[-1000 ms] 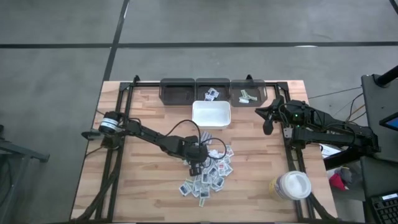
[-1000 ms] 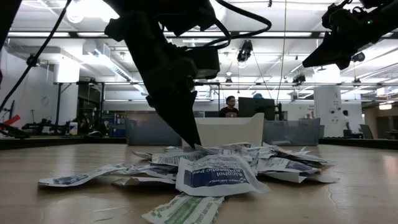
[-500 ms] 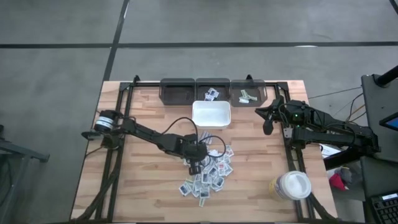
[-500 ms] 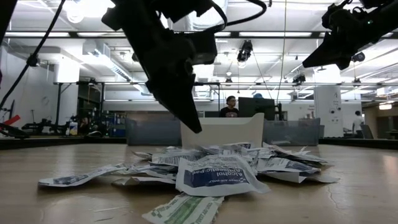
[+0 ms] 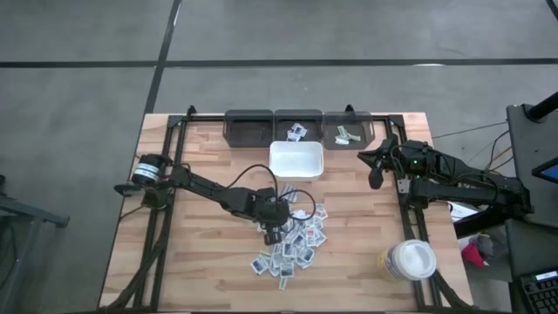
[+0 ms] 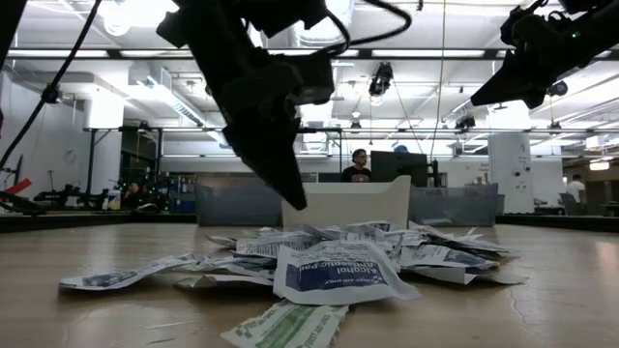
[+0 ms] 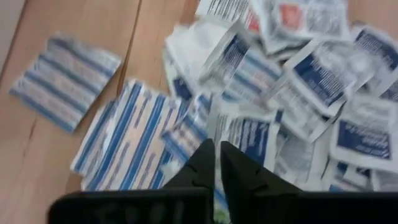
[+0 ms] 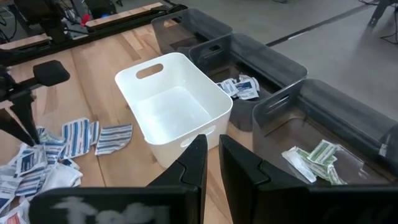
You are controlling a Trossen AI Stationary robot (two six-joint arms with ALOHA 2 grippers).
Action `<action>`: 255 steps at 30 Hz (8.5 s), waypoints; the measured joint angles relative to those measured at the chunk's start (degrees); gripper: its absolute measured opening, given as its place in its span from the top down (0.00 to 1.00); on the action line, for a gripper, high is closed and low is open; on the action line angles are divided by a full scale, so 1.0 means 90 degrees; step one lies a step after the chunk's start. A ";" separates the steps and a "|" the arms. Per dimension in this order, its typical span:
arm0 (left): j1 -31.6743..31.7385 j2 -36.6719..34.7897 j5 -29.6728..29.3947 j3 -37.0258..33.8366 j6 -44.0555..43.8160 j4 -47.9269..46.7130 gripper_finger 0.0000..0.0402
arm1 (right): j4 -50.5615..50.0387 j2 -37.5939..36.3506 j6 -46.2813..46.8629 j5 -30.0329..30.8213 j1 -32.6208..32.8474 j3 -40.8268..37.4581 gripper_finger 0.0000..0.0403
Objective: Pick & Place First Aid Supplies
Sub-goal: Put the blue alcohol pad into the middle gray bin
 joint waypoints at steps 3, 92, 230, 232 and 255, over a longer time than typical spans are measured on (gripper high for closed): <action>0.0000 0.0000 -0.0004 0.0000 -0.0125 -0.0246 0.84 | -0.0001 0.0000 0.0000 0.0000 0.0000 -0.0002 0.90; 0.0024 0.0279 -0.0381 0.0298 0.0365 -0.0273 1.00 | -0.0003 0.0000 -0.0002 0.0002 0.0000 -0.0039 0.90; 0.4425 0.2072 -0.0518 0.4142 0.6891 0.0045 1.00 | -0.0006 0.0000 0.0022 0.0005 0.0002 -0.0056 0.90; 0.4469 0.2275 -0.0413 0.4534 0.6880 -0.0571 1.00 | -0.0005 0.0000 0.0022 0.0005 0.0002 -0.0056 0.90; 0.4789 0.3033 0.0345 0.5615 0.6261 -0.2354 0.97 | -0.0005 0.0005 0.0023 0.0005 0.0002 -0.0056 0.90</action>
